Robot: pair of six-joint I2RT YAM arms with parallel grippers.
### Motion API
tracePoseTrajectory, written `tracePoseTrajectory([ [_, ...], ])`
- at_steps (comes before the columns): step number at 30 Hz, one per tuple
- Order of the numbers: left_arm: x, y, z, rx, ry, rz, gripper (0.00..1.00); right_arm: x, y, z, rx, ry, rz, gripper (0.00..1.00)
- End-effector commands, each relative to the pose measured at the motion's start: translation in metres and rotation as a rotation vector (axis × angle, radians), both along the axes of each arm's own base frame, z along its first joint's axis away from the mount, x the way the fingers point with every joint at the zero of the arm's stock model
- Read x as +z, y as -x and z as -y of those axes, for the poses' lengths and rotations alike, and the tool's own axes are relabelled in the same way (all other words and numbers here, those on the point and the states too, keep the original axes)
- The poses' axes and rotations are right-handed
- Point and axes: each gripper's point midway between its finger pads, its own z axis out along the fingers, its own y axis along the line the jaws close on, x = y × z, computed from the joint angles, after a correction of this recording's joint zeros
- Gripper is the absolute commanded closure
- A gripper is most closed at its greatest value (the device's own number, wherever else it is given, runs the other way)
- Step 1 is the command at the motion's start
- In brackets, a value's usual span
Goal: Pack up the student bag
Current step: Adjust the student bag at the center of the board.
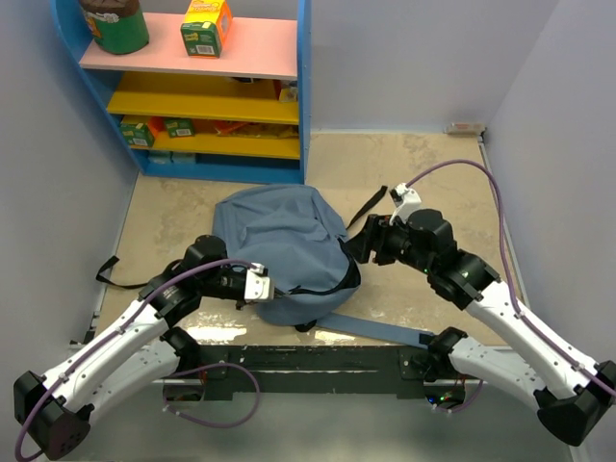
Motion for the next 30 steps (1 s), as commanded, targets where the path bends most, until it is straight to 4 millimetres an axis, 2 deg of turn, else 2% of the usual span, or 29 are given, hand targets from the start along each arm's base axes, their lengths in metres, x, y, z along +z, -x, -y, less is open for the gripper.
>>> tracePoseTrajectory([
  [1, 0.019, -0.004, 0.005, -0.021, 0.051, 0.064, 1.0, 0.014, 0.025, -0.031, 0.23, -0.116, 0.014, 0.32],
  [2, 0.02, -0.005, 0.006, -0.022, 0.055, 0.066, 1.0, 0.017, 0.03, -0.041, 0.29, -0.152, 0.016, 0.32],
  [4, 0.023, -0.003, 0.007, -0.03, 0.061, 0.062, 1.0, 0.003, 0.042, -0.051, 0.377, -0.163, -0.047, 0.32],
  [6, 0.027, -0.002, 0.007, -0.036, 0.067, 0.066, 1.0, -0.022, 0.042, -0.055, 0.401, -0.121, -0.114, 0.37],
  [8, 0.029, -0.002, 0.007, -0.041, 0.07, 0.07, 1.0, -0.042, 0.044, -0.059, 0.432, -0.1, -0.174, 0.45],
  [12, 0.031, 0.001, 0.007, -0.053, 0.079, 0.072, 1.0, -0.057, 0.032, -0.063, 0.42, -0.06, -0.19, 0.68],
  [13, 0.032, 0.001, 0.007, -0.053, 0.083, 0.075, 1.0, -0.055, 0.027, -0.064, 0.416, -0.053, -0.176, 0.8],
  [15, 0.036, 0.004, 0.008, -0.067, 0.095, 0.078, 1.0, -0.06, 0.013, -0.065, 0.387, -0.016, -0.156, 0.94],
  [17, 0.042, 0.005, 0.01, -0.078, 0.114, 0.087, 1.0, -0.061, 0.0, -0.069, 0.364, -0.008, -0.118, 0.99],
  [22, 0.059, 0.01, 0.013, -0.102, 0.16, 0.082, 1.0, -0.085, -0.034, -0.077, 0.311, 0.052, -0.076, 1.0],
  [26, 0.073, 0.019, 0.015, -0.131, 0.199, 0.058, 1.0, -0.108, -0.057, -0.072, 0.231, 0.124, -0.054, 1.0],
  [28, 0.079, 0.022, 0.016, -0.143, 0.213, 0.05, 1.0, -0.113, -0.063, -0.067, 0.192, 0.152, -0.048, 1.0],
  [30, 0.077, 0.025, 0.016, -0.153, 0.214, 0.035, 1.0, -0.104, -0.065, -0.069, 0.195, 0.134, -0.02, 1.0],
])
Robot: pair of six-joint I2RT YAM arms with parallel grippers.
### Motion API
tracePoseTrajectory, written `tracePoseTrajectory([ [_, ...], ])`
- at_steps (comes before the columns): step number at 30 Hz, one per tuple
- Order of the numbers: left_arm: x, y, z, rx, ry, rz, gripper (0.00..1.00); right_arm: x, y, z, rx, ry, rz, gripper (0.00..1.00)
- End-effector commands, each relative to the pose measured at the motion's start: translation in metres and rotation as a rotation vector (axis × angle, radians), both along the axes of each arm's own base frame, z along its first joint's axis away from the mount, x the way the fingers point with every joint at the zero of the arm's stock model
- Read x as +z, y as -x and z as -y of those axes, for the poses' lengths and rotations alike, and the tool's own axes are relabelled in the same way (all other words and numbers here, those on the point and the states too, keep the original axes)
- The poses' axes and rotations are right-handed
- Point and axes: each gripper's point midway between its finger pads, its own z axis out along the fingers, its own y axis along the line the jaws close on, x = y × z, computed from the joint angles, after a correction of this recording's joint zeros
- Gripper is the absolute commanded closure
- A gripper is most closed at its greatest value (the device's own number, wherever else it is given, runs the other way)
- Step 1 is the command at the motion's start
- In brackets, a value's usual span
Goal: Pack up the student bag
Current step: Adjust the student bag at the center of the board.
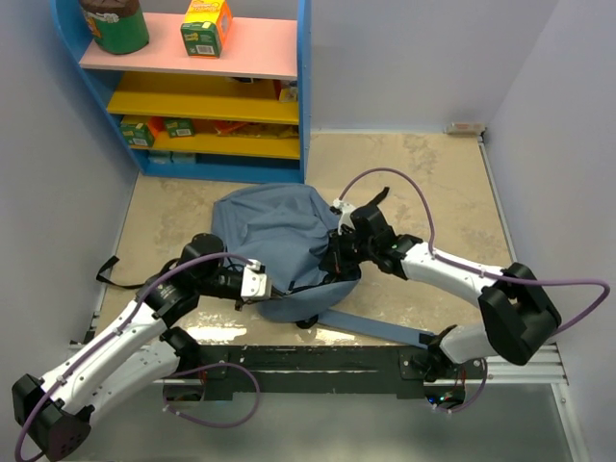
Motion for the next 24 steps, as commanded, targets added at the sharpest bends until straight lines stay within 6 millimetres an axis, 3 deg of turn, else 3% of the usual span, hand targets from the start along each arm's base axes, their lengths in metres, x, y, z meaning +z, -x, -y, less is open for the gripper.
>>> tracePoseTrajectory([
  [1, 0.06, 0.015, 0.013, -0.116, 0.169, 0.078, 1.0, 0.039, -0.049, 0.004, -0.103, -0.003, 0.239, 1.0],
  [2, 0.055, 0.014, 0.012, -0.114, 0.155, 0.088, 1.0, 0.041, -0.044, 0.006, -0.091, 0.007, 0.23, 1.0],
  [4, 0.039, 0.014, 0.009, -0.113, 0.127, 0.078, 1.0, 0.055, -0.035, 0.01, -0.077, 0.019, 0.231, 0.9],
  [5, 0.032, 0.012, 0.008, -0.106, 0.11, 0.093, 1.0, 0.073, -0.029, 0.01, -0.064, -0.012, 0.252, 0.82],
  [6, 0.02, 0.011, 0.007, -0.098, 0.089, 0.087, 1.0, 0.087, -0.026, 0.011, -0.063, -0.034, 0.264, 0.67],
  [9, -0.005, -0.005, 0.001, -0.04, 0.012, 0.158, 1.0, 0.111, -0.004, 0.009, -0.015, -0.113, 0.241, 0.57],
  [11, -0.013, -0.021, -0.002, 0.018, -0.041, 0.225, 1.0, 0.114, 0.006, 0.007, -0.002, -0.142, 0.201, 0.55],
  [14, -0.029, -0.03, -0.009, 0.03, -0.138, 0.291, 1.0, 0.117, 0.022, -0.001, 0.009, -0.203, 0.161, 0.57],
  [20, -0.065, -0.011, -0.024, -0.14, -0.297, 0.359, 1.0, 0.099, 0.049, -0.026, 0.083, -0.24, 0.083, 0.51],
  [22, -0.077, 0.003, -0.03, -0.224, -0.346, 0.36, 0.94, 0.091, 0.052, -0.032, 0.118, -0.234, 0.056, 0.49],
  [24, -0.076, 0.008, -0.028, -0.276, -0.342, 0.387, 0.91, 0.091, 0.053, -0.036, 0.143, -0.232, 0.047, 0.47],
])
